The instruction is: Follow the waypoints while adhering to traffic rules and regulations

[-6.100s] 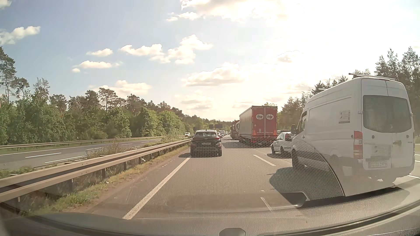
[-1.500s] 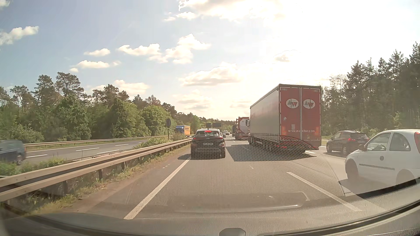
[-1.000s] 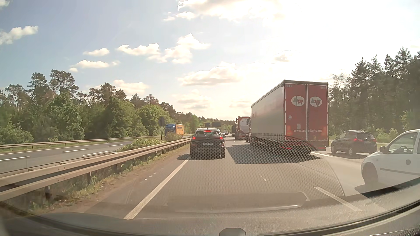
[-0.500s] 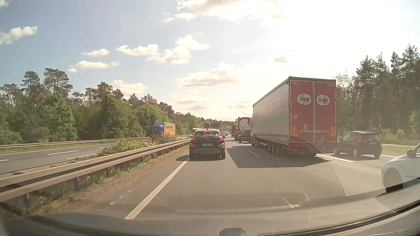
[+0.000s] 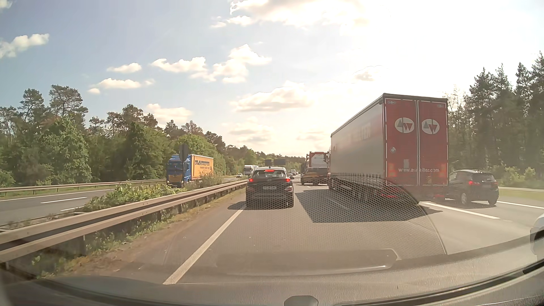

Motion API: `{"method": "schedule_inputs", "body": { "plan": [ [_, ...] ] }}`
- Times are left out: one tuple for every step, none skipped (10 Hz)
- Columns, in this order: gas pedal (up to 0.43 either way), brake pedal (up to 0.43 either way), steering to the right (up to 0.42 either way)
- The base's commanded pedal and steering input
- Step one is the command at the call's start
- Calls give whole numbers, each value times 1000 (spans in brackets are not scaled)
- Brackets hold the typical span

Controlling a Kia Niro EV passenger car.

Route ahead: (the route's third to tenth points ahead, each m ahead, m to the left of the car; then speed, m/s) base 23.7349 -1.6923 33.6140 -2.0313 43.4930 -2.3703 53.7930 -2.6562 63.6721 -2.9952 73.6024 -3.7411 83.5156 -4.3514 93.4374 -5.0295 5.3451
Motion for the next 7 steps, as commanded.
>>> {"method": "schedule_inputs", "body": {
  "plan": [
    [47,0,-4],
    [47,0,-4],
    [47,0,-4],
    [47,0,-3],
    [47,0,-3],
    [47,0,-2],
    [0,0,-2]
  ]
}}
